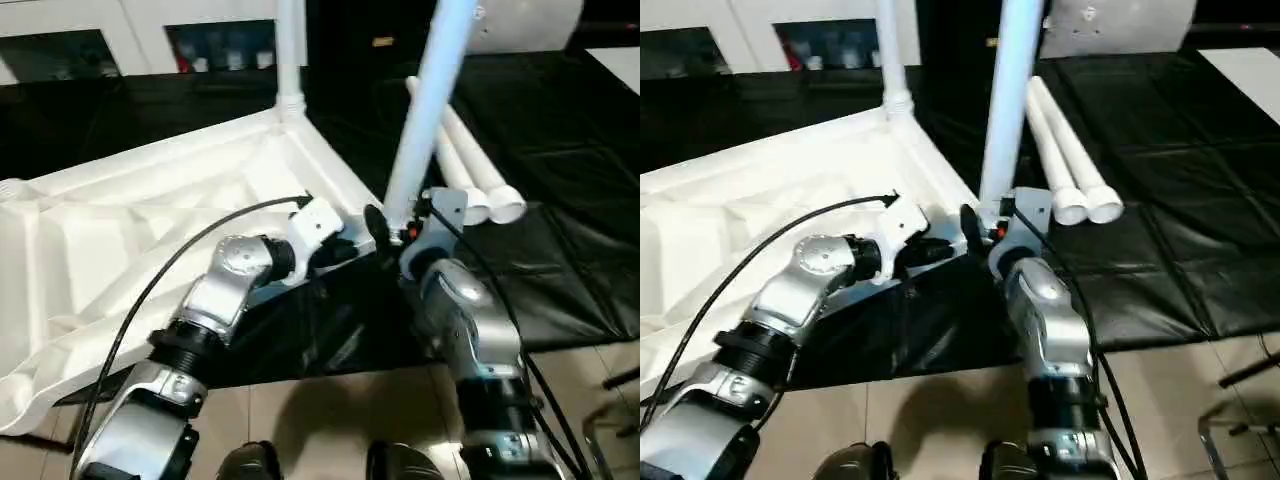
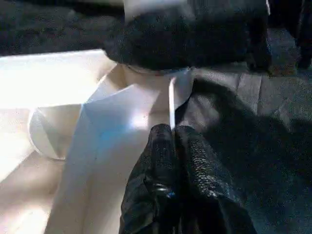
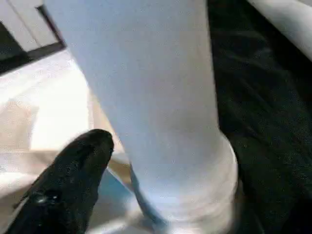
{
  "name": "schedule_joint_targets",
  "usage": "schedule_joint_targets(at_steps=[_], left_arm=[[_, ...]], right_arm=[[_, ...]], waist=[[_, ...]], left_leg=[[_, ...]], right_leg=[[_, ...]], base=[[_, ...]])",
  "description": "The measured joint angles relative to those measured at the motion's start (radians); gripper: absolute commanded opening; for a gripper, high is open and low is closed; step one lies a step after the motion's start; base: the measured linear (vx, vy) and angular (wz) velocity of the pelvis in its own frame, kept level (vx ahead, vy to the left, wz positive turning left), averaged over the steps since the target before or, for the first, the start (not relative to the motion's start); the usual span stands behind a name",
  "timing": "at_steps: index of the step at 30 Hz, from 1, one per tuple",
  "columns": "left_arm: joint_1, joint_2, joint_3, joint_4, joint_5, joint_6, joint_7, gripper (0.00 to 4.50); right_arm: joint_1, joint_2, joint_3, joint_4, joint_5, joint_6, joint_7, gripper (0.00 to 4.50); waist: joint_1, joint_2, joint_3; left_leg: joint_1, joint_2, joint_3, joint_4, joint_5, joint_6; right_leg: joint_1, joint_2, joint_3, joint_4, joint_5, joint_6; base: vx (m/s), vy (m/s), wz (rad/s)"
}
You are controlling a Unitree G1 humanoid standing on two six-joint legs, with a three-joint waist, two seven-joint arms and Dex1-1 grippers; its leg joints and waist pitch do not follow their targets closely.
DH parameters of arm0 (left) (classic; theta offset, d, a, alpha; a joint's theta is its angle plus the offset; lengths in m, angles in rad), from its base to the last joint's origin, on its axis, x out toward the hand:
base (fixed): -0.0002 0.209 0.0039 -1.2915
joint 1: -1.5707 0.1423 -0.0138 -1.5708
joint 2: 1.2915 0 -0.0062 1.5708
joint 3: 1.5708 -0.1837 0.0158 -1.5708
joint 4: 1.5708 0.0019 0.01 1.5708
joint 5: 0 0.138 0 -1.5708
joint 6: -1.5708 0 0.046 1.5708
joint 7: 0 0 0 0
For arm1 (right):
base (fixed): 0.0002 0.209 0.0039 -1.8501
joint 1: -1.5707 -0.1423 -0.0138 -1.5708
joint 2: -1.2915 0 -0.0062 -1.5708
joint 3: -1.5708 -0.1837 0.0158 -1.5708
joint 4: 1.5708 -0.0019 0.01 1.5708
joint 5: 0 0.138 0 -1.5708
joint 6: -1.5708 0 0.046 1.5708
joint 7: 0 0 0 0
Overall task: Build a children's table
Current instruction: Rotate leg to tighten
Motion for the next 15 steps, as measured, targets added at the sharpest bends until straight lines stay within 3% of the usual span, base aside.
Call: schedule_joint_targets(at_steps=[3,6,11,13,15], left_arm=[[-0.016,-0.034,0.052,0.043,-0.037,-0.041,0.049,0.52],[-0.048,-0.044,0.081,0.049,-0.047,-0.064,0.087,0.91],[-0.055,-0.038,0.148,0.072,-0.084,-0.062,0.154,0.94],[-0.055,-0.013,0.167,0.072,-0.084,-0.049,0.183,0.94],[-0.055,0.046,0.188,0.058,-0.078,-0.011,0.229,0.94]], right_arm=[[0.076,0.009,-0.012,-0.105,0.014,-0.004,-0.01,4.5],[0.1,0.004,-0.022,-0.166,0.019,-0.032,-0.021,4.5],[0.127,0.001,-0.068,-0.264,0.068,-0.06,-0.03,4.5],[0.144,-0.017,-0.058,-0.287,0.07,-0.037,-0.008,4.5],[0.183,-0.085,0.009,-0.312,0.066,0.007,0.064,4.5]], waist=[[0.001,-0.001,0.0],[-0.002,-0.001,0.0],[-0.01,-0.001,0.0],[-0.015,-0.001,0.0],[-0.023,-0.001,0.0]], left_leg=[[-0.002,-0.001,0.001,0.003,0.001,0.005],[-0.001,-0.001,0.001,0.004,-0.002,0.0],[0.001,0.0,0.001,0.004,-0.001,-0.001],[0.001,0.001,0.0,0.004,-0.001,-0.001],[0.0,0.002,0.0,0.004,-0.001,-0.001]], right_leg=[[-0.001,-0.002,0.001,0.0,0.0,0.0],[-0.001,-0.002,0.001,0.001,0.002,0.0],[0.001,-0.001,0.0,0.001,0.002,0.001],[0.0,0.0,0.0,0.001,0.002,0.001],[0.0,0.002,0.0,0.001,0.002,0.001]], base=[[0.0,0.0,0.0],[0.0,0.0,0.0],[0.0,0.0,0.0],[0.0,0.0,0.0],[0.0,0.0,0.0]])
